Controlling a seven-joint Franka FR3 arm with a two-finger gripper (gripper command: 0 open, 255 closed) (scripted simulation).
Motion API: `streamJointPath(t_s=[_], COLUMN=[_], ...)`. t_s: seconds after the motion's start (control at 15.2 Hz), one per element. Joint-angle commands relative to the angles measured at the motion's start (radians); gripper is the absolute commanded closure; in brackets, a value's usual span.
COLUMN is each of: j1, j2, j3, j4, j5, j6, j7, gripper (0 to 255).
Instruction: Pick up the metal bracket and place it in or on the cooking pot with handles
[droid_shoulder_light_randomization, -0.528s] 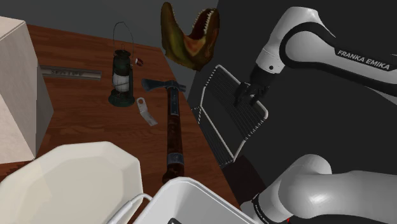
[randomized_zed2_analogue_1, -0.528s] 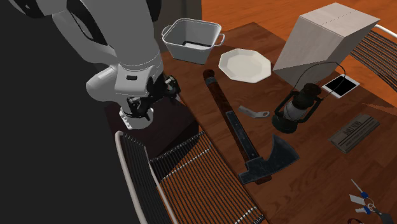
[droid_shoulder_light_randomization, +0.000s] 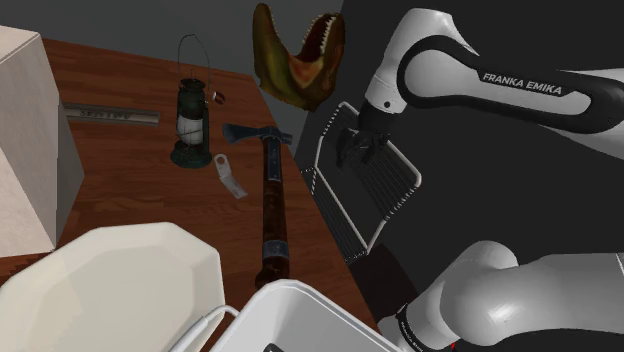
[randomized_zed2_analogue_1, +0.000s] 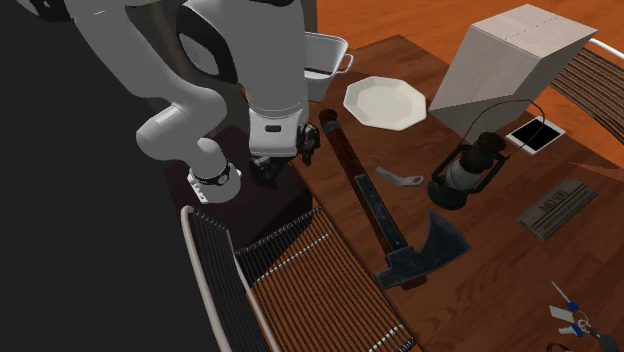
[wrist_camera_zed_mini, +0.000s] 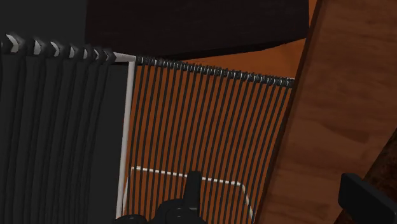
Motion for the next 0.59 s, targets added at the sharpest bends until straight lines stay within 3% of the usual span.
streamJointPath(t_s=[0.0, 0.53], j1=[0.017, 0.073], j2=[0.064, 0.320], j3=[0.025, 0.122], j4=[0.035, 0.194], j5=[0.012, 0.027], j6=[0.028, 0.124], j7=[0.016, 0.080], gripper=[0, 0])
